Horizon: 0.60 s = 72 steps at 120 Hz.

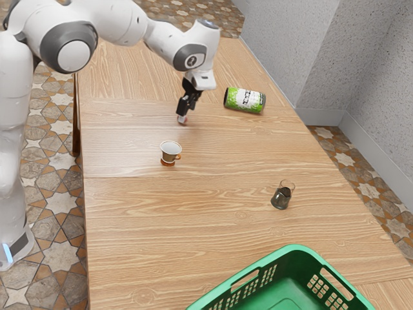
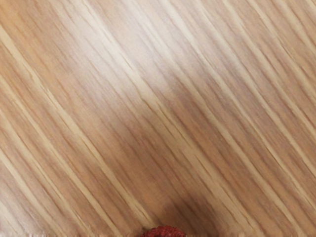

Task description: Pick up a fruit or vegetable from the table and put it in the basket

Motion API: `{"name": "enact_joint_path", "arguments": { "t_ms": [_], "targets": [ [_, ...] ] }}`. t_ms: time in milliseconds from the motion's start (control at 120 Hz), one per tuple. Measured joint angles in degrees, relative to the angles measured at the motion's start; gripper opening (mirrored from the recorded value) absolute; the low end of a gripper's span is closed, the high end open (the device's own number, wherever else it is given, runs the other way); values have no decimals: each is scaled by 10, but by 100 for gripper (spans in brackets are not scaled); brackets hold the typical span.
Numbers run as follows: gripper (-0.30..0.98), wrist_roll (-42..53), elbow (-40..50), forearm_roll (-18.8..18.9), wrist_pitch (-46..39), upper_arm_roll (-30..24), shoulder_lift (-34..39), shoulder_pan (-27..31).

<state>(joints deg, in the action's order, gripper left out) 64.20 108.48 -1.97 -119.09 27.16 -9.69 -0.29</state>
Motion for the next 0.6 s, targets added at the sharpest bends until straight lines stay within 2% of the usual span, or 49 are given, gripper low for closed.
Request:
{"name": "enact_joint_path", "arguments": {
  "t_ms": [600],
  "targets": [
    [68, 13, 0, -16, -5, -1, -26, 8]
  ]
}}
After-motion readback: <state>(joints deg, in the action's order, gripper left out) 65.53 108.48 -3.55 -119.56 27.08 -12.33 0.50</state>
